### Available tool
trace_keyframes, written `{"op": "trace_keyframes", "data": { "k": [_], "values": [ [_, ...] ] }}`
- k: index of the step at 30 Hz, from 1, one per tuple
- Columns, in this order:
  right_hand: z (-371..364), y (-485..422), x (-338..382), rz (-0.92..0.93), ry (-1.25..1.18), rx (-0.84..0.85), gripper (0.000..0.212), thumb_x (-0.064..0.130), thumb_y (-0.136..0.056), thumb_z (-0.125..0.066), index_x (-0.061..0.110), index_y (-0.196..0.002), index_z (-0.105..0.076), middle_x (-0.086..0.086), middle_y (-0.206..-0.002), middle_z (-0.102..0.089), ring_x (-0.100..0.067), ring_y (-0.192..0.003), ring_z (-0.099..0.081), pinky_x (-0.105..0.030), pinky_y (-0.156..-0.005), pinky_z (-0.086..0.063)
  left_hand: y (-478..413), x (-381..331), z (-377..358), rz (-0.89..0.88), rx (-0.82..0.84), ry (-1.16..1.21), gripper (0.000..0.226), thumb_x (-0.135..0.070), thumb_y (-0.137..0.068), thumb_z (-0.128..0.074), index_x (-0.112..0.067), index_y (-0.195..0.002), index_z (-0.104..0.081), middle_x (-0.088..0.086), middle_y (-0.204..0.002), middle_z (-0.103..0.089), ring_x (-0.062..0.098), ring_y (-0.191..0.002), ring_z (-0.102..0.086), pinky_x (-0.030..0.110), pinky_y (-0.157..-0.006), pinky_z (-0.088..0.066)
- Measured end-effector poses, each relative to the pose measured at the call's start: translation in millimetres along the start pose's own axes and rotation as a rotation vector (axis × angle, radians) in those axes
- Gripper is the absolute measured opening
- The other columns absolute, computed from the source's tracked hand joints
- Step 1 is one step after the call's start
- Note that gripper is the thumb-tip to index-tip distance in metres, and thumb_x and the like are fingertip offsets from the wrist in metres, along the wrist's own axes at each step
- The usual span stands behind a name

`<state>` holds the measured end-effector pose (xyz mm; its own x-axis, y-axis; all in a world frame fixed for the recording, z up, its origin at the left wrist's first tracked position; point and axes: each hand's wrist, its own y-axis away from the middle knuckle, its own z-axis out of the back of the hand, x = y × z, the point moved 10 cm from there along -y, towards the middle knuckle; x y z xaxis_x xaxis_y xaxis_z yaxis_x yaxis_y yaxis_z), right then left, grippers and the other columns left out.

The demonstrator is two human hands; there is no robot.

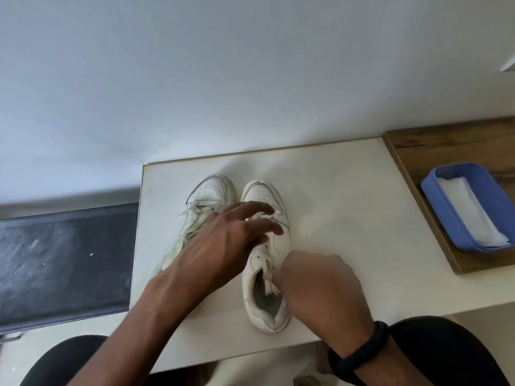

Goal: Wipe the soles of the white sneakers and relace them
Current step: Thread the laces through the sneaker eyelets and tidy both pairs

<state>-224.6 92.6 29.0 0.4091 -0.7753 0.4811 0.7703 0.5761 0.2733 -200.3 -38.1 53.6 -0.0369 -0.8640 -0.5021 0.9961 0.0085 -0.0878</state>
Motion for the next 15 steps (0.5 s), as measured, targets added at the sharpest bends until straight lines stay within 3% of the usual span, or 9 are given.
{"op": "trace_keyframes", "data": {
  "k": [2, 7, 15],
  "values": [
    [4.1, -0.8, 2.2, 0.002, -0.018, -0.017, 0.035, 0.065, -0.088, -0.06, 0.035, -0.103, -0.066, 0.015, -0.09, -0.073, -0.004, -0.079, -0.067, -0.021, -0.073, -0.057, 0.4, -0.5, -7.2, -0.036, 0.011, -0.003, 0.022, -0.021, -0.091, -0.078, -0.033, -0.11, -0.077, -0.005, -0.129, -0.069, 0.023, -0.117, -0.065, 0.047, -0.085, -0.059],
    [-0.3, -2.4, 12.4, 0.02, 0.005, -0.045, 0.024, 0.053, -0.091, -0.063, 0.033, -0.104, -0.064, 0.012, -0.093, -0.073, -0.009, -0.085, -0.068, -0.022, -0.072, -0.053, 3.3, 7.4, -7.7, -0.055, -0.016, 0.031, 0.008, -0.021, -0.088, -0.082, -0.026, -0.093, -0.079, -0.006, -0.108, -0.072, 0.019, -0.1, -0.067, 0.04, -0.078, -0.059],
    [-7.1, -5.8, 6.2, -0.009, -0.07, -0.057, 0.009, 0.039, -0.089, -0.068, 0.031, -0.092, -0.066, 0.013, -0.077, -0.07, -0.007, -0.073, -0.067, -0.03, -0.071, -0.059, 9.5, 11.2, -7.6, -0.018, -0.051, 0.099, 0.005, -0.012, -0.089, -0.08, -0.016, -0.092, -0.078, -0.005, -0.106, -0.071, 0.016, -0.087, -0.072, 0.04, -0.07, -0.061]
  ]
}}
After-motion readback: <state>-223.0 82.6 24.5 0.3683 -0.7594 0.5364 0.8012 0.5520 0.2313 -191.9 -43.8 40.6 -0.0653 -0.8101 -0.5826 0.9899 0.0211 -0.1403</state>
